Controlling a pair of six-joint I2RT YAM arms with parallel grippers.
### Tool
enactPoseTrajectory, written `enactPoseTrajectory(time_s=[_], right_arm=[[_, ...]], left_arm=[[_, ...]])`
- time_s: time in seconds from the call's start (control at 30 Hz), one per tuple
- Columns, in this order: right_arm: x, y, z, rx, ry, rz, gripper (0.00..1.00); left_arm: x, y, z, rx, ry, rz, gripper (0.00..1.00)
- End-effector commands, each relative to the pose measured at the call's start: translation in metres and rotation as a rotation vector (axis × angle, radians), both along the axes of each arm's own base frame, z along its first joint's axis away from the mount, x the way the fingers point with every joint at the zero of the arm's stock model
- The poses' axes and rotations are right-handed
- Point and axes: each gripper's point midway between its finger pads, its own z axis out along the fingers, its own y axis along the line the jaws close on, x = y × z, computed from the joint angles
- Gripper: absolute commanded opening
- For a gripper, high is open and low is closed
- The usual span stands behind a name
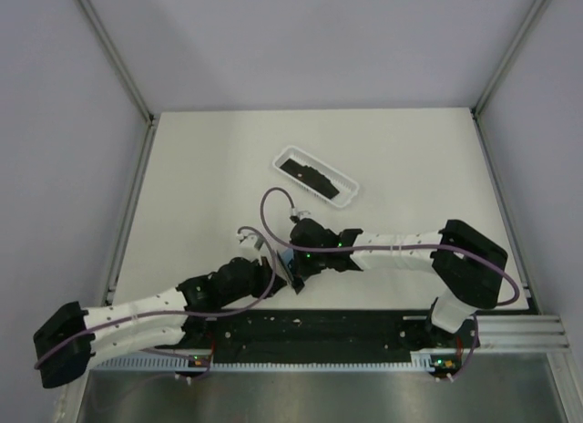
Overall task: Put the credit cards into the card holder
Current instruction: Insert the credit card into the card holder.
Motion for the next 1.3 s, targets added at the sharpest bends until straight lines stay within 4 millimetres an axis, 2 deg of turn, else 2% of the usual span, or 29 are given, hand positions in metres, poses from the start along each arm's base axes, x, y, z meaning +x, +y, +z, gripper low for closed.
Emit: enactPoseTrajectory(time_s=[0.0, 0.23, 0.43, 0.57, 0.73, 0.93, 1.27], right_arm=[[0.000, -0.004, -0.007, -0.062, 0.002, -0.020, 0.00], [-0.003, -0.002, -0.010, -0.092, 0.003, -0.018, 0.00], [-0.004, -0.003, -0.013, -0.098, 0.009, -0.020, 0.00], [-0.003, -0.003, -0.011, -0.094, 0.010, -0.020, 0.00], [-0.005, -0.003, -0.013, -0.096, 0.016, -0.017, 0.00], [-0.006, -0.004, -0.015, -0.101, 0.019, -0.015, 0.00], [-0.006, -0.005, -0.016, -0.102, 0.020, -0.018, 0.00]], left_arm=[[-0.004, 0.014, 0.029, -0.015, -0.044, 0.000, 0.00], [0.009, 0.025, 0.072, -0.098, -0.178, 0.068, 0.00], [0.022, 0.010, 0.098, -0.120, -0.248, 0.055, 0.00], [0.032, 0.001, 0.098, -0.080, -0.253, 0.063, 0.00], [0.046, 0.002, 0.098, -0.041, -0.260, 0.132, 0.00], [0.057, -0.002, 0.108, -0.043, -0.294, 0.158, 0.00], [0.065, -0.016, 0.092, -0.014, -0.270, 0.137, 0.00]])
